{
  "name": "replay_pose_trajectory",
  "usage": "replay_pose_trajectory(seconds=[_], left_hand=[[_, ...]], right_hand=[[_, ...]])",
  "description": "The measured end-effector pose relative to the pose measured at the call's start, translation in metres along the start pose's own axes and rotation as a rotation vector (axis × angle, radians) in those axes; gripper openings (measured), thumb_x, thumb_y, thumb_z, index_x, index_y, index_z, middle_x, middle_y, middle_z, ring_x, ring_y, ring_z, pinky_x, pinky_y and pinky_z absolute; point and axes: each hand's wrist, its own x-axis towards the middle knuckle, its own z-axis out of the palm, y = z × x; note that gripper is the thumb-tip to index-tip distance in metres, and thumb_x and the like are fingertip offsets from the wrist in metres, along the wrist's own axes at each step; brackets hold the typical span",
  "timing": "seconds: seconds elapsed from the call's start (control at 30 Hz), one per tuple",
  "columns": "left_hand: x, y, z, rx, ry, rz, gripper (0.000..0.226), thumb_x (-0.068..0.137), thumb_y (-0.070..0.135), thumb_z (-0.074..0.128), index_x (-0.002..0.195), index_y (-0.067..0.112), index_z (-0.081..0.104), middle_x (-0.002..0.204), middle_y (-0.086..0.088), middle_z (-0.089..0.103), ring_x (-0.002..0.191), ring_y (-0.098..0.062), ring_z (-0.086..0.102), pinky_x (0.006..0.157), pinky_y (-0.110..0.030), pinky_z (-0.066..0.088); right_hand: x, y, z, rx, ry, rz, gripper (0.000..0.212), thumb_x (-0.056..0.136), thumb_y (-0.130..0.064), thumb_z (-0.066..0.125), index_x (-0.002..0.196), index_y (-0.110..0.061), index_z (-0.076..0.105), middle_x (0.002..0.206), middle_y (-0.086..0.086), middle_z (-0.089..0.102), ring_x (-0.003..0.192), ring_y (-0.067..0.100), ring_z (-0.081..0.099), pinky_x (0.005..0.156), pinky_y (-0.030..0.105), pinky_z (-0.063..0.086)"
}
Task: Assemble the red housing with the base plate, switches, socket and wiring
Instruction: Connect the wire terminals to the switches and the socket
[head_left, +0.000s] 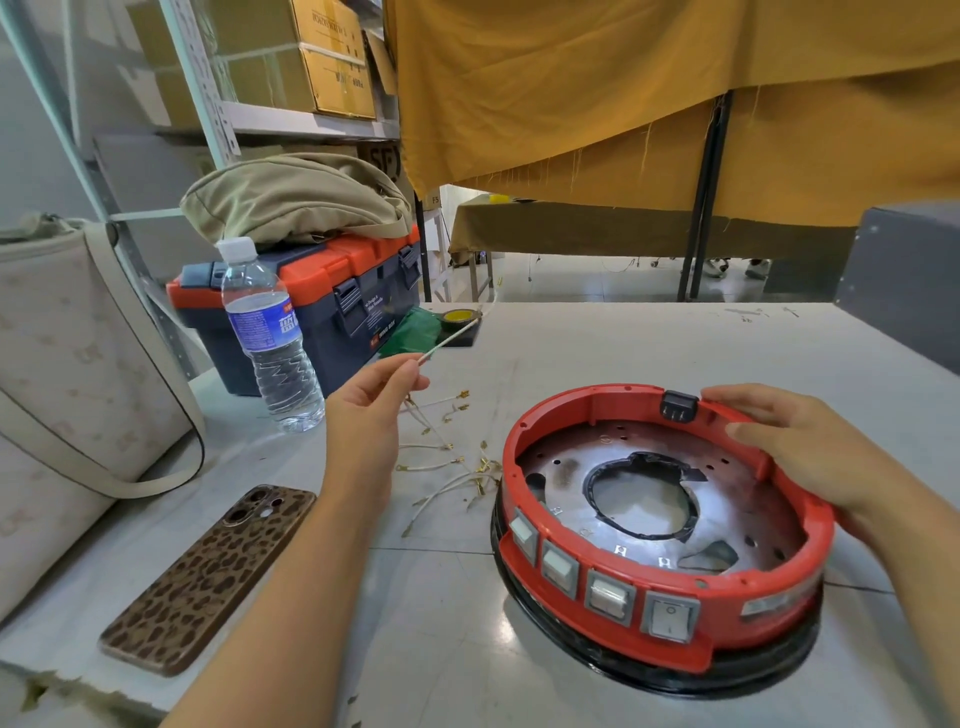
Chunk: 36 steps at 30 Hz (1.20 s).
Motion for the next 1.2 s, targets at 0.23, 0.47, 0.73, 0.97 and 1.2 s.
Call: replay_pose_trajectory(seconds=[0.23, 0.47, 0.73, 0.97, 1.2], left_hand=[[0.003, 0.010, 0.012, 0.188, -0.081, 0.128, 0.023, 0.091, 0.007, 0.056, 0.092, 0.025, 0.070, 0.077, -0.001, 0.069, 0.072, -0.001, 0.063, 0.067, -0.009, 0.048], [0.008, 0.020, -0.004, 0.052, -0.124, -0.032, 0.034, 0.094, 0.000, 0.046, 0.094, 0.023, 0.071, 0.091, 0.002, 0.074, 0.080, -0.007, 0.065, 0.076, -0.023, 0.052], [0.010, 0.026, -0.017, -0.081, -0.039, -0.075, 0.032, 0.092, -0.002, 0.051, 0.100, 0.024, 0.068, 0.092, 0.008, 0.075, 0.079, -0.009, 0.070, 0.068, -0.019, 0.056], [0.005, 0.027, -0.021, -0.325, -0.052, -0.148, 0.028, 0.090, -0.005, 0.052, 0.104, 0.016, 0.065, 0.094, -0.002, 0.075, 0.080, -0.015, 0.072, 0.067, -0.021, 0.056], [0.001, 0.032, -0.017, -0.385, -0.117, -0.192, 0.027, 0.088, -0.005, 0.053, 0.106, 0.012, 0.064, 0.094, -0.010, 0.074, 0.083, -0.022, 0.073, 0.066, -0.023, 0.057]], right_hand=[[-0.011, -0.015, -0.001, -0.222, 0.084, -0.108, 0.026, 0.090, -0.012, 0.059, 0.109, -0.029, 0.066, 0.110, -0.003, 0.065, 0.107, 0.014, 0.058, 0.093, 0.028, 0.040], [-0.024, -0.058, 0.006, -0.309, 0.072, -0.290, 0.019, 0.092, -0.017, 0.057, 0.101, -0.031, 0.067, 0.101, -0.011, 0.066, 0.092, 0.007, 0.060, 0.076, 0.015, 0.039], [-0.016, -0.130, 0.092, -0.457, -0.353, -0.461, 0.024, 0.090, -0.020, 0.061, 0.112, -0.028, 0.062, 0.109, -0.011, 0.063, 0.086, -0.002, 0.058, 0.072, 0.009, 0.043], [0.004, -0.140, 0.139, -0.131, -0.395, -0.197, 0.062, 0.088, -0.020, 0.064, 0.142, -0.021, 0.034, 0.128, 0.003, 0.051, 0.089, 0.019, 0.065, 0.065, 0.023, 0.052], [0.005, -0.138, 0.134, 0.285, -0.442, -0.145, 0.016, 0.087, -0.015, 0.065, 0.103, -0.013, 0.066, 0.085, 0.005, 0.074, 0.073, 0.011, 0.066, 0.067, 0.023, 0.053]])
